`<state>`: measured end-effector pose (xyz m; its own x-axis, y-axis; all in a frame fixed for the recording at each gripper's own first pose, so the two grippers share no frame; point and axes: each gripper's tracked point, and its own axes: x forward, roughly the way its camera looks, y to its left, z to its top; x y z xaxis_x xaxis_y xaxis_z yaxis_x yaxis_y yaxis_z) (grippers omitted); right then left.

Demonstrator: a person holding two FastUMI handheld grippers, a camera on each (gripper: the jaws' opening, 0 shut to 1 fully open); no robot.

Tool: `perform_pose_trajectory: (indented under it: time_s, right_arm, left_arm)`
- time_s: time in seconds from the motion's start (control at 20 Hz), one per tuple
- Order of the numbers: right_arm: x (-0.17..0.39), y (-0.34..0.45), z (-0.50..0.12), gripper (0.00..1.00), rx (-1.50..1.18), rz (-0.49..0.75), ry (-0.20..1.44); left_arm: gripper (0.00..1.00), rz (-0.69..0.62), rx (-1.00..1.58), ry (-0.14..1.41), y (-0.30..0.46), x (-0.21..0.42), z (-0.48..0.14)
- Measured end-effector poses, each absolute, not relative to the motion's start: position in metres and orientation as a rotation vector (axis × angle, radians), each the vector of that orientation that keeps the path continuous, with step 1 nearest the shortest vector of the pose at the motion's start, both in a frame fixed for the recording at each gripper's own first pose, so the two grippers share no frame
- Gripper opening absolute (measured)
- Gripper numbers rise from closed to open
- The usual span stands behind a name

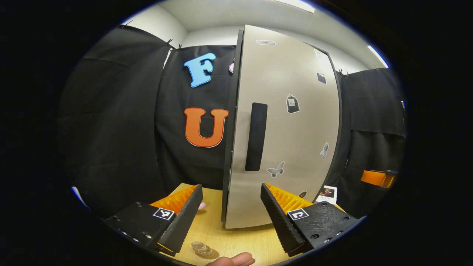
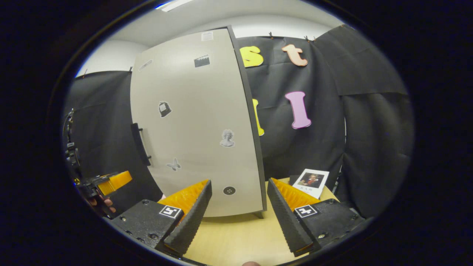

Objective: Open the cabinet door with the right hand, grasp the bottle in the cabinet with the left hand and place it on the coaster, then close the cabinet door with the right hand.

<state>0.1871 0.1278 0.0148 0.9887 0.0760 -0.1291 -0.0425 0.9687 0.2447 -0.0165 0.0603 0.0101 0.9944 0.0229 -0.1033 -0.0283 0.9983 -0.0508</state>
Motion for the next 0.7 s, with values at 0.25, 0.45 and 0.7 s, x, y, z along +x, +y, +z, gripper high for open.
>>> perform_pose_trajectory:
  time_s: [0.25,0.45,0.7]
  right_arm:
    - [0.191,0.119,0.017,0.96,0.247,0.024,0.115]
    - [0.194,0.119,0.017,0.96,0.250,0.022,0.113]
    - [0.194,0.121,0.020,0.96,0.231,0.025,0.103]
  left_arm:
    - [0.95,0.023,-0.048,0.098,0.058,-0.014,0.011]
    - [0.95,0.016,-0.046,0.074,0.058,-0.014,0.018]
    - [0.95,0.016,-0.039,0.058,0.058,-0.015,0.022]
